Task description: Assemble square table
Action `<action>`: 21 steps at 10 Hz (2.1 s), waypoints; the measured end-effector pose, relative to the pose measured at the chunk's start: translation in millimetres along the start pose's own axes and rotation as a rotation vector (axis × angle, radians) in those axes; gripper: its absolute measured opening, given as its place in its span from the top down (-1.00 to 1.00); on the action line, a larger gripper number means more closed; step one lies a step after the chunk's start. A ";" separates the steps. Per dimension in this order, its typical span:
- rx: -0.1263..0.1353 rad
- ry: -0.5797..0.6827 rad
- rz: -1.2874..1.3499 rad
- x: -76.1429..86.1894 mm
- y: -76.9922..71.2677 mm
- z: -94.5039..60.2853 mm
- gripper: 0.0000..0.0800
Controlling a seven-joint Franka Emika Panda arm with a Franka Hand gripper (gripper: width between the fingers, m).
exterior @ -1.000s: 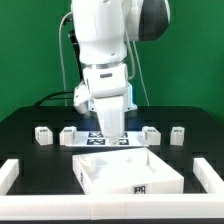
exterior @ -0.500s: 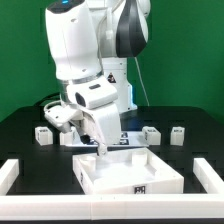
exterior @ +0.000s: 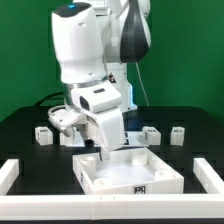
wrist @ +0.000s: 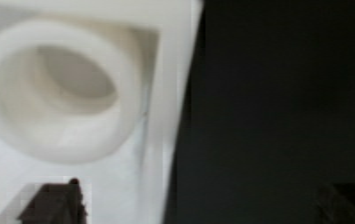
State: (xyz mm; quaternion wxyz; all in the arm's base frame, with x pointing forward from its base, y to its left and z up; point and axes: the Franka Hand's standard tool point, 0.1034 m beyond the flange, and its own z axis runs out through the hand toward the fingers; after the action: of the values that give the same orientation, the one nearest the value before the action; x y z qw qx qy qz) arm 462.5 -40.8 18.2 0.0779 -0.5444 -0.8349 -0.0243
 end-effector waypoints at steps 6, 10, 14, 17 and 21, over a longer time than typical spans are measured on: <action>0.001 0.011 0.032 -0.2 6.2 7.5 0.37; -0.004 0.007 0.037 -2.1 6.9 6.9 0.86; -0.005 0.007 0.037 -2.2 6.9 6.8 0.86; 0.009 0.023 0.269 25.1 36.6 4.3 0.85; 0.101 0.068 0.450 67.6 66.2 13.7 0.81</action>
Offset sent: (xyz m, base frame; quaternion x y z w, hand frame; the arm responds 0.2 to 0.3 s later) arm 0.0000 0.0000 0.0000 0.0000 0.0000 0.0000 1.0000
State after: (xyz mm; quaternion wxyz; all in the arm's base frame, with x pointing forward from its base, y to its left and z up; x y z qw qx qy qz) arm 494.8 48.9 12.4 0.1365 -0.7110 -0.6896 0.0173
